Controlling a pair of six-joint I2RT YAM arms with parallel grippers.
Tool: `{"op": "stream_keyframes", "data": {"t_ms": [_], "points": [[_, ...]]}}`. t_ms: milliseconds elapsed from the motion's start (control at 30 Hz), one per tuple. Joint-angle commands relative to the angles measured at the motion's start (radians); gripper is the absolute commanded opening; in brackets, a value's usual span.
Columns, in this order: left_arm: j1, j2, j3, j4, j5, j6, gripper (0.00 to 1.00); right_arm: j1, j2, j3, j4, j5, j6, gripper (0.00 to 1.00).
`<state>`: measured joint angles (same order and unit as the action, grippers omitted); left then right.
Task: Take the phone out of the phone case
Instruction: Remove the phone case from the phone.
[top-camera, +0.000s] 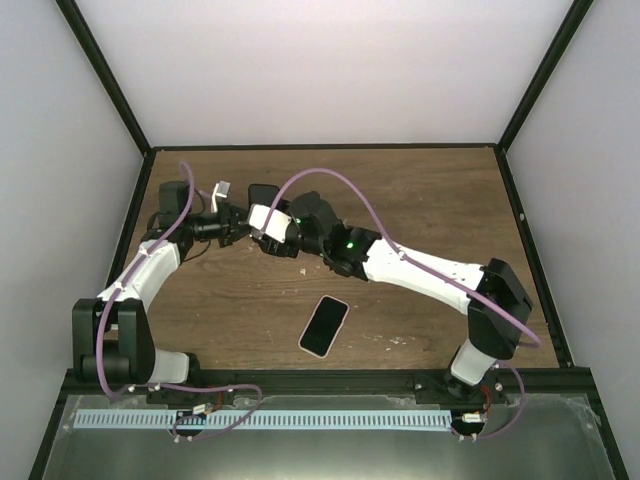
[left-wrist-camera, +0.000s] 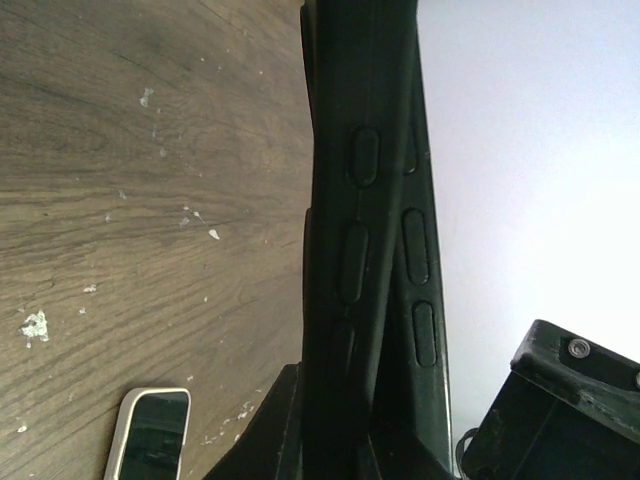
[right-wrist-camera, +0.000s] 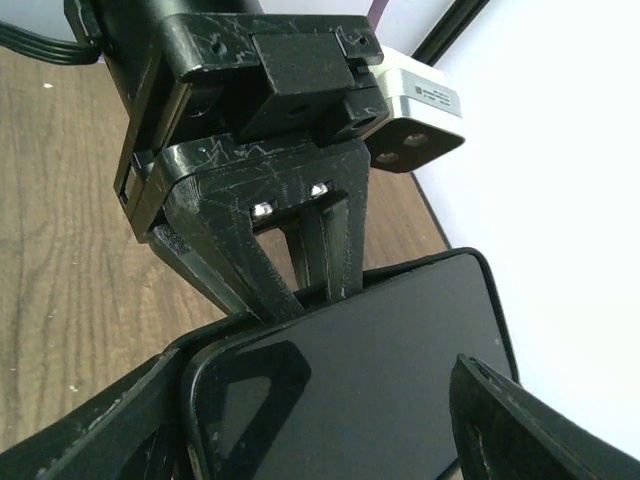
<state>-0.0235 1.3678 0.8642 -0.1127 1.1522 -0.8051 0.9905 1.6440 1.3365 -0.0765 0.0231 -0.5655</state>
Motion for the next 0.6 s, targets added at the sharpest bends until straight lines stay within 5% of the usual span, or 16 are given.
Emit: {"op": "stream_keyframes", "data": {"t_ms": [0, 300, 567], "points": [[0.007, -0.006, 0.022, 0.045, 0.048, -0.010, 0.00, 0.019, 0.021, -0.028, 0.066, 0.105, -0.069, 0.70], [0.007, -0.006, 0.021, 0.050, 0.051, -0.010, 0.00, 0.025, 0.057, -0.138, 0.381, 0.360, -0.280, 0.58], [0.007, -0.029, 0.015, 0.018, 0.042, 0.023, 0.00, 0.025, 0.070, -0.210, 0.583, 0.398, -0.409, 0.38]]}}
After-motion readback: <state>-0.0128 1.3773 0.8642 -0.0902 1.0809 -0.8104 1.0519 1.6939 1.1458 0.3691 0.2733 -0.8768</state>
